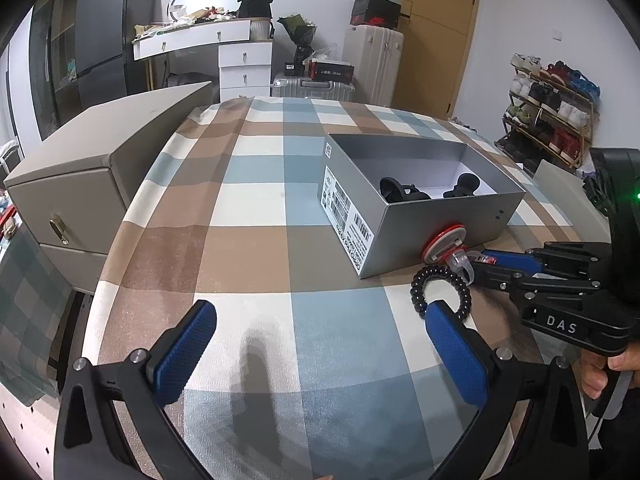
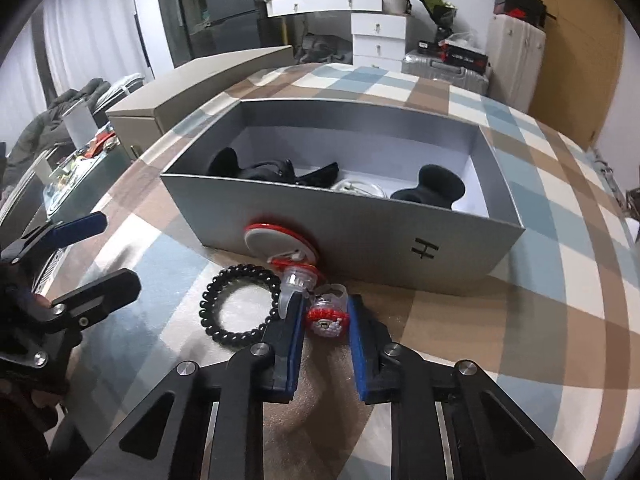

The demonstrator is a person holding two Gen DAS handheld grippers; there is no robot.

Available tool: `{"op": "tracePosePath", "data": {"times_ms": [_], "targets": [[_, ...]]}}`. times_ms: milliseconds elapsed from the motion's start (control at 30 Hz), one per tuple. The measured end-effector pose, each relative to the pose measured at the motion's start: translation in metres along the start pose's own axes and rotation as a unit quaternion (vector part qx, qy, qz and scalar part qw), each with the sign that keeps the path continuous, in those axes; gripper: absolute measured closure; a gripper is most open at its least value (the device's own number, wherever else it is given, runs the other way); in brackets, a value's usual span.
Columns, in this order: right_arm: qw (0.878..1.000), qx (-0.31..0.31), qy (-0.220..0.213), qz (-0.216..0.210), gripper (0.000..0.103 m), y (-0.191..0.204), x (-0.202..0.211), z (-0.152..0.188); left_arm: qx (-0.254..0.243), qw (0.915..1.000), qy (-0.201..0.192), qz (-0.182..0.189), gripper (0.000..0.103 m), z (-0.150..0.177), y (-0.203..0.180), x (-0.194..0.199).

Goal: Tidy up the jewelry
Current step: 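Grasp a red clip with the right tool while the left tool grasps the coiled hair tie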

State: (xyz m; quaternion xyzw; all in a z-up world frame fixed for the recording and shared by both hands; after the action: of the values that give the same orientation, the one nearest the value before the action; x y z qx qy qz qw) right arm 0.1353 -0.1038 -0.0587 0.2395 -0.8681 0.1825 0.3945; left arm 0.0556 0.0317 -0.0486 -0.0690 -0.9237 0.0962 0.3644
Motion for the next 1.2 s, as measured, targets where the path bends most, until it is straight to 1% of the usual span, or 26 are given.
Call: {"op": "tracePosePath", "data": {"times_ms": [167, 267, 333, 433, 500, 600, 633, 767, 833, 900, 1000, 1100, 1200], "targets": [[1.000, -0.001, -0.010, -0.005, 0.083, -0.003, 0.010, -0.003, -0.001, 1.0000, 0.001, 0.000, 0.001, 0.000, 0.000, 0.000], [1.000, -0.005, -0.026, -0.010, 0.083, -0.007, 0.023, -0.008, 0.000, 1.0000, 0.004, -0.001, 0.001, 0.000, 0.000, -0.002], [0.999, -0.016, -0.034, -0.020, 0.083, -0.011, 0.032, -0.011, 0.004, 1.0000, 0.007, -0.001, 0.001, 0.000, -0.001, -0.002], [0.998, -0.025, -0.050, -0.026, 0.083, -0.017, 0.044, -0.016, 0.013, 0.9998, 0.015, 0.009, 0.001, -0.001, -0.004, -0.006], [0.997, -0.032, -0.055, -0.033, 0.083, -0.021, 0.049, -0.018, 0.016, 0.9997, 0.019, 0.008, 0.001, -0.001, -0.008, -0.009], [0.995, -0.057, -0.059, -0.055, 0.083, -0.031, 0.054, -0.020, 0.017, 0.9994, 0.028, 0.007, 0.001, -0.002, -0.017, -0.017], [0.995, -0.063, -0.061, -0.056, 0.083, -0.034, 0.055, -0.021, 0.019, 0.9993, 0.033, 0.005, 0.001, -0.002, -0.018, -0.020], [0.992, -0.079, -0.069, -0.068, 0.083, -0.041, 0.062, -0.024, 0.029, 0.9980, 0.056, -0.005, 0.001, -0.005, -0.022, -0.032], [0.991, -0.082, -0.072, -0.072, 0.083, -0.044, 0.064, -0.026, 0.022, 0.9979, 0.057, -0.019, 0.001, -0.006, -0.025, -0.036], [0.991, -0.083, -0.075, -0.074, 0.083, -0.046, 0.065, -0.026, 0.017, 0.9970, 0.068, -0.033, 0.001, -0.006, -0.026, -0.041], [0.990, -0.087, -0.077, -0.077, 0.083, -0.048, 0.068, -0.027, 0.016, 0.9959, 0.079, -0.042, 0.001, -0.005, -0.026, -0.044], [0.990, -0.090, -0.082, -0.077, 0.083, -0.051, 0.072, -0.027, -0.005, 0.9938, 0.092, -0.062, 0.001, -0.003, -0.030, -0.047], [0.989, -0.089, -0.085, -0.077, 0.083, -0.052, 0.075, -0.028, -0.016, 0.9933, 0.090, -0.071, 0.001, -0.002, -0.030, -0.044]]}}
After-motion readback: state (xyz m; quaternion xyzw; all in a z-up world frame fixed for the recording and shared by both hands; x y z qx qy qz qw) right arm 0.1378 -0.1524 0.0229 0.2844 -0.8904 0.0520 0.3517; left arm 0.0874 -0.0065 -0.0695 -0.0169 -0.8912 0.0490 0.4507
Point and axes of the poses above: each gripper's, at about its wrist camera, not at the fingertips, and x roughly against the way its jaws point, y to its left, z to its underside, the point moved 4 cm from there along -x, roughly the way its jaws point, and after that the axes turned 10 degrees about z, right-handed, at the moved point
